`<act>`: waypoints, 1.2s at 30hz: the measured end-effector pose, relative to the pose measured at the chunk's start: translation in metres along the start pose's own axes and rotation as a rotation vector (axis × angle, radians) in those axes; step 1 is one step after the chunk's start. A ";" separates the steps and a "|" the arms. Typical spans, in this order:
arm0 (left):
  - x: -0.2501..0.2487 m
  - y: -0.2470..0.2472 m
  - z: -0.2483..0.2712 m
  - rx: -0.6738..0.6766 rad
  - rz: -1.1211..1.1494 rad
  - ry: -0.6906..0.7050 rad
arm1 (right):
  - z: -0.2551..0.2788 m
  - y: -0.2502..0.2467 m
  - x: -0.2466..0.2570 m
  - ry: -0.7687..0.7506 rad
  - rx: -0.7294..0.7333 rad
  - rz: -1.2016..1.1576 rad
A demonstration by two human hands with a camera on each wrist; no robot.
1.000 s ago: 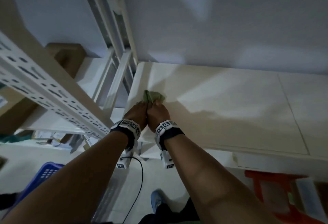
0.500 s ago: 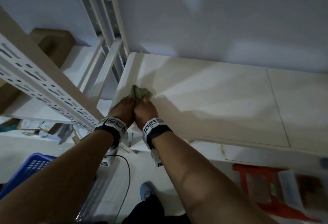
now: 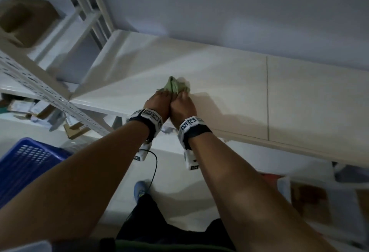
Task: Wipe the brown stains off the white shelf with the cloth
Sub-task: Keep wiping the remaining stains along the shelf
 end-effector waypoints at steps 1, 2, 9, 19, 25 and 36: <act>-0.026 0.006 -0.003 0.000 -0.003 0.015 | 0.012 -0.001 -0.024 -0.007 -0.008 0.023; -0.059 0.013 -0.006 -0.002 -0.006 0.036 | 0.025 -0.001 -0.054 0.007 0.002 0.059; -0.290 0.061 -0.030 0.017 -0.004 0.211 | 0.137 -0.036 -0.256 0.124 -0.059 0.234; -0.555 0.124 -0.035 0.109 -0.117 0.476 | 0.299 -0.066 -0.473 0.499 -0.065 0.185; -0.573 0.136 -0.040 0.083 -0.088 0.578 | 0.310 -0.065 -0.486 0.599 -0.101 0.146; -0.429 0.100 -0.043 0.039 -0.036 0.578 | 0.230 -0.062 -0.354 0.548 -0.098 0.123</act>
Point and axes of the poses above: each hand's wrist, its own z-axis away from the middle knuckle, its own y-axis out of the palm, x = y × z, the point moved 4 cm from there along -z, towards the middle knuckle, and after that the axes turned 8 degrees about x, right-handed, at the moved point
